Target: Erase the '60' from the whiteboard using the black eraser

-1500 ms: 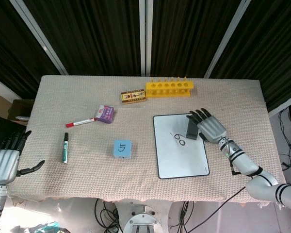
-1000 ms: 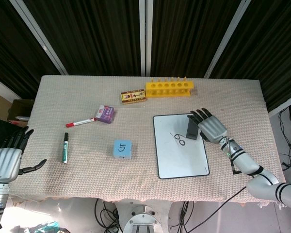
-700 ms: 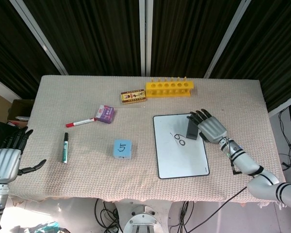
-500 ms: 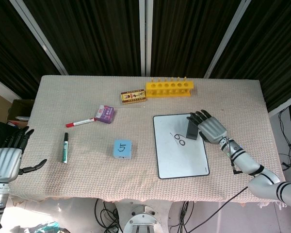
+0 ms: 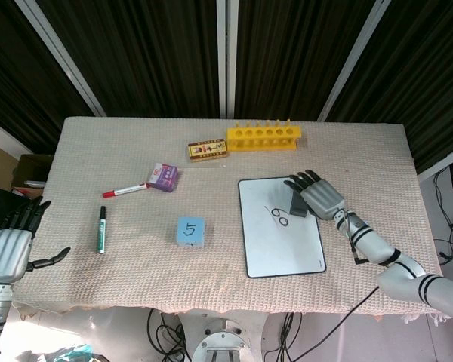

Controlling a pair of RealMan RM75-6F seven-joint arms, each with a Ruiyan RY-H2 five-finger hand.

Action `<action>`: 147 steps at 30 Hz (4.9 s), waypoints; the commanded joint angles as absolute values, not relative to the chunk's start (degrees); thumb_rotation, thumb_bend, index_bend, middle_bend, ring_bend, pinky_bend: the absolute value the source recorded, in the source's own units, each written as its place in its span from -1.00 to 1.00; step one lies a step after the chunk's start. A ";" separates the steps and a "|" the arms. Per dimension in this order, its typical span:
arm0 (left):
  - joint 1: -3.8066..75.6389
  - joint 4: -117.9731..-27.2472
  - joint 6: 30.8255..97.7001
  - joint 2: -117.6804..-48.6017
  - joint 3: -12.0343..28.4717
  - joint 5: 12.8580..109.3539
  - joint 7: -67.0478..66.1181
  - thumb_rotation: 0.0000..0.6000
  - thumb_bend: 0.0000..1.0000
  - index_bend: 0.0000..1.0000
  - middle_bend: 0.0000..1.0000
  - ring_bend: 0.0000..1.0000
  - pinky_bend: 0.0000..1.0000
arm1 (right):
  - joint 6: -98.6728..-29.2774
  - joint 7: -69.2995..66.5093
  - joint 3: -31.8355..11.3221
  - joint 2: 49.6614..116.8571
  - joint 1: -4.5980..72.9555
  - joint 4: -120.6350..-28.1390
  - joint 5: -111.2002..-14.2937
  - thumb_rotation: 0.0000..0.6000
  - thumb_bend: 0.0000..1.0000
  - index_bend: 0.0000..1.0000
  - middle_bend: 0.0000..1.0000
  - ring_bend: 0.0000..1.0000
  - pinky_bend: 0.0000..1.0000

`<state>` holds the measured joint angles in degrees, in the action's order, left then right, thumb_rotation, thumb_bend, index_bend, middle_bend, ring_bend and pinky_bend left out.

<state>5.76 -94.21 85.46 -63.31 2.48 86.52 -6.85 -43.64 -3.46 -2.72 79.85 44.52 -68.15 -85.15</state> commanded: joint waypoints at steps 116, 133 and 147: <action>6.44 -89.97 82.30 -64.81 1.69 84.76 -1.80 0.47 -0.75 -0.83 -0.88 -0.80 -0.60 | -55.98 16.32 -3.87 83.78 39.58 -76.29 -73.11 1.00 -0.25 0.51 0.40 0.23 0.42; 6.42 -88.83 82.06 -65.04 1.67 84.59 -0.57 0.47 -0.74 -0.83 -0.88 -0.80 -0.60 | -58.52 21.51 1.12 83.35 37.36 -82.50 -83.24 1.00 -0.25 0.67 0.49 0.30 0.51; 6.25 -86.96 81.93 -64.97 1.83 84.17 1.86 0.48 -0.74 -0.83 -0.88 -0.80 -0.60 | -56.37 24.16 -1.54 87.29 37.83 -78.60 -80.33 1.00 -0.24 0.68 0.49 0.30 0.51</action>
<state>6.29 -87.08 81.92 -65.00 1.82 84.22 1.74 -56.70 24.21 -1.24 86.96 37.72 -78.85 -80.71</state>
